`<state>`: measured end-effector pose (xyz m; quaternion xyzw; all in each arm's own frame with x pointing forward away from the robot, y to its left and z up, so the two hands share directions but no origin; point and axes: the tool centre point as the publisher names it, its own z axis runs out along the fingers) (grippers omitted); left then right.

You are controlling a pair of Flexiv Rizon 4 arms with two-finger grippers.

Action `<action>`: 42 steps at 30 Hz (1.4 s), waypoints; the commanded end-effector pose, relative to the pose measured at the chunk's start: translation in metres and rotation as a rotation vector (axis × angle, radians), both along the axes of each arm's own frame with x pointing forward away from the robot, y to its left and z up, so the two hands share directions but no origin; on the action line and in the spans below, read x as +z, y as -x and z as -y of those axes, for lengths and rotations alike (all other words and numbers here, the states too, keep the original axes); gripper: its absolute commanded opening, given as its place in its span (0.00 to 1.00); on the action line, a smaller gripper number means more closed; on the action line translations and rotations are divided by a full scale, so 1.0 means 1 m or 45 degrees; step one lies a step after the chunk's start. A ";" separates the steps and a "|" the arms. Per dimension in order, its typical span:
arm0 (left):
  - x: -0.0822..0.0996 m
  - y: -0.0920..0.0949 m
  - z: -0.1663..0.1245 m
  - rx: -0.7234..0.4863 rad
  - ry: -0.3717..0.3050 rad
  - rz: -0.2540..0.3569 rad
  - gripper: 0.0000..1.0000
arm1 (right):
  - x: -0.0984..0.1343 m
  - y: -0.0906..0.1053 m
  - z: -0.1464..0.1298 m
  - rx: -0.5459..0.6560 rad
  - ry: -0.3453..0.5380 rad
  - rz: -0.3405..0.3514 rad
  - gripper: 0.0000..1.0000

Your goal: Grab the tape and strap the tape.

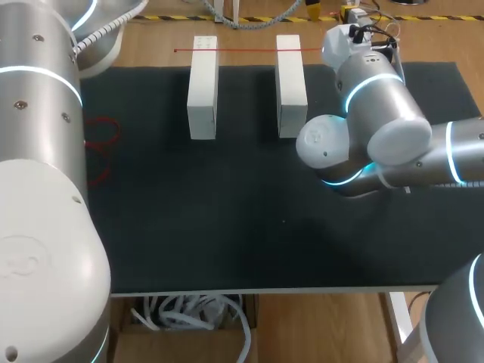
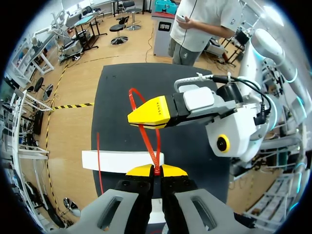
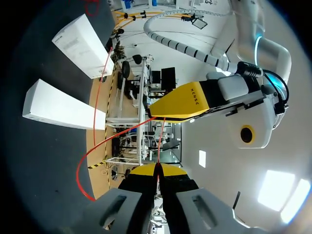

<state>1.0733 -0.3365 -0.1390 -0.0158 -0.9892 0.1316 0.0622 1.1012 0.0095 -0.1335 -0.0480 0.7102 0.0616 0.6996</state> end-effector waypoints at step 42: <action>0.002 -0.001 0.001 0.001 -0.009 -0.006 0.00 | 0.001 0.000 0.001 -0.054 0.070 0.051 0.00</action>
